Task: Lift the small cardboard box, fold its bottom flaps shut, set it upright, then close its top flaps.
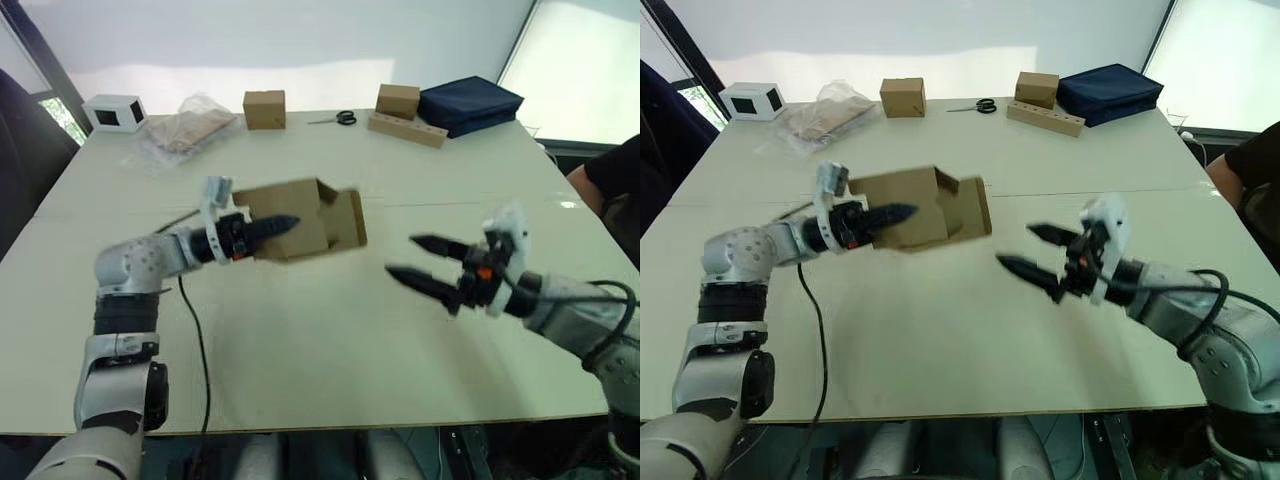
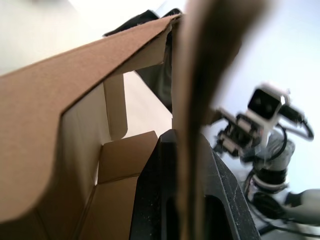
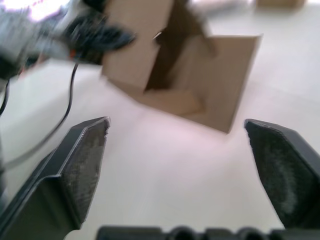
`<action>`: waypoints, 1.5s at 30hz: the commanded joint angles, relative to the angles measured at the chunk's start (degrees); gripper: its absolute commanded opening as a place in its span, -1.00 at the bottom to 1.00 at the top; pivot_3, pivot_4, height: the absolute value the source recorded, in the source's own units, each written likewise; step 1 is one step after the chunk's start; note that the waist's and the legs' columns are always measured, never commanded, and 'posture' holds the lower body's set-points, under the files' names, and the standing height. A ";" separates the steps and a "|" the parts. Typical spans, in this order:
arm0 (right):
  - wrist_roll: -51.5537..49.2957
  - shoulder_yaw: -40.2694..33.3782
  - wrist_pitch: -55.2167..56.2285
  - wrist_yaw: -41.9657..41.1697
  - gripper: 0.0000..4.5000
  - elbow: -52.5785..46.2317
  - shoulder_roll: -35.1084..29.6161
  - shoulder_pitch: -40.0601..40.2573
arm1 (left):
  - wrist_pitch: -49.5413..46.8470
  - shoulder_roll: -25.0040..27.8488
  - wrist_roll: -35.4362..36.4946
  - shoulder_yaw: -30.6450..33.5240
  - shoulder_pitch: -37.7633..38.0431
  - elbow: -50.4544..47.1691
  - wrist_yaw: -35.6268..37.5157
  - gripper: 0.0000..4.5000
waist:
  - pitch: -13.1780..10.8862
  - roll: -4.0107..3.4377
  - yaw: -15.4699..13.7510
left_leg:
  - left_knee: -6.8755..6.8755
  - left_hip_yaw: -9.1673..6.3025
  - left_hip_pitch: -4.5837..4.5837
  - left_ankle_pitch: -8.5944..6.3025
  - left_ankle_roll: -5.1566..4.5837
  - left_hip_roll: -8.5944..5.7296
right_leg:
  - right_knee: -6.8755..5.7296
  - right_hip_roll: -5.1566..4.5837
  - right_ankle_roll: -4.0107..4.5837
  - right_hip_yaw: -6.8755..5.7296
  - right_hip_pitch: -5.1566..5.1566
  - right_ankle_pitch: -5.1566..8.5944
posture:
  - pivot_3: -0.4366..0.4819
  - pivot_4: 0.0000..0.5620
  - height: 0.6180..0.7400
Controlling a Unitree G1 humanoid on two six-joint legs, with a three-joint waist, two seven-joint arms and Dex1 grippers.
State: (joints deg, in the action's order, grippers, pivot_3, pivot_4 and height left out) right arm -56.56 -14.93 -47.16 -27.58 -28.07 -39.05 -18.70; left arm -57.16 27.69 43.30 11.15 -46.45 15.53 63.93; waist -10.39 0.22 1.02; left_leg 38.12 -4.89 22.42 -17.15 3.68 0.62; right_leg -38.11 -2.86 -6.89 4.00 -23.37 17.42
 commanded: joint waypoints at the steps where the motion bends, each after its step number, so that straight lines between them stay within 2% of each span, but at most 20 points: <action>1: -2.48 -1.64 2.06 3.75 1.00 3.43 4.10 -8.10 | 7.98 4.72 -2.65 -2.39 -6.55 -3.73 5.92 -0.97 | 0.00 -0.02 0.05 | -0.02 0.00 0.00 0.01 0.01 0.00 | 0.00 0.01 0.00 0.00 0.00 0.00 | -0.05 -0.47 1.00; 4: -6.86 -1.91 0.09 3.10 1.00 6.01 5.51 -13.06 | 11.88 6.67 -5.10 -5.40 -11.02 -1.28 9.76 -0.97 | 0.01 -0.04 -0.06 | -0.10 0.03 0.01 0.03 0.04 -0.01 | 0.08 0.00 0.00 0.01 0.00 0.00 | -0.05 -0.47 1.00; 7: -7.88 -0.72 -1.14 -1.45 1.00 7.91 3.73 -15.52 | 13.51 7.23 -6.18 -6.87 -15.01 2.07 12.59 -0.97 | 0.01 -0.04 -0.16 | -0.05 0.04 0.03 0.00 -0.01 -0.03 | 0.08 -0.02 0.00 0.00 0.03 0.00 | -0.05 -0.47 1.00; 11: -9.07 -2.51 -1.94 -4.88 0.55 12.43 0.97 -19.64 | 17.21 8.15 -9.11 -9.46 -18.05 5.72 16.66 -1.00 | 0.00 -0.06 0.24 | -0.02 0.05 0.03 -0.07 -0.13 -0.03 | 0.03 0.01 0.00 0.00 0.01 0.00 | -0.05 -0.47 1.00; 14: -5.57 -1.17 0.50 -8.05 0.05 11.38 -0.17 -19.42 | 18.09 7.68 -9.67 -10.11 -19.78 8.27 18.43 -1.00 | 0.00 -0.06 0.33 | -0.06 0.03 0.03 -0.08 -0.15 0.00 | 0.04 0.07 0.00 0.01 -0.03 0.01 | -0.05 -0.47 1.00; 20: -4.49 0.41 2.60 -5.62 -0.95 10.43 4.46 -21.66 | 17.58 6.95 -9.45 -11.08 -19.38 7.85 21.58 -1.00 | 0.00 -0.06 1.53 | -0.05 0.02 0.03 -0.09 -0.17 0.01 | 0.01 0.07 0.00 0.02 -0.03 0.01 | -0.05 -0.47 1.00; 28: -3.48 1.83 2.45 -3.38 -0.95 10.90 6.95 -24.10 | 17.40 6.09 -9.59 -12.11 -19.98 6.43 23.79 -1.00 | -0.01 -0.07 1.51 | -0.05 0.01 0.07 -0.04 -0.08 0.02 | 0.02 0.06 0.00 0.01 -0.06 0.01 | -0.05 -0.47 1.00; 45: 3.45 6.93 4.98 -0.44 -0.95 10.12 12.55 -25.01 | 15.93 2.91 -7.14 -9.42 -19.78 4.15 18.80 -1.00 | -0.01 -0.07 1.56 | -0.05 0.01 0.08 -0.03 -0.07 0.02 | 0.01 0.06 0.00 0.02 -0.08 0.01 | -0.05 -0.47 1.00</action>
State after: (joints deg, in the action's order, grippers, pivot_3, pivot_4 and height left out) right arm -53.53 -7.63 -43.74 -28.14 -16.01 -27.21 -41.54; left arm -40.63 30.78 34.25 -0.20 -65.41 22.13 83.10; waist -10.40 0.15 2.58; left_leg 38.07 -4.88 22.50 -17.19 3.61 0.64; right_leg -38.10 -2.81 -6.88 4.02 -23.45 17.43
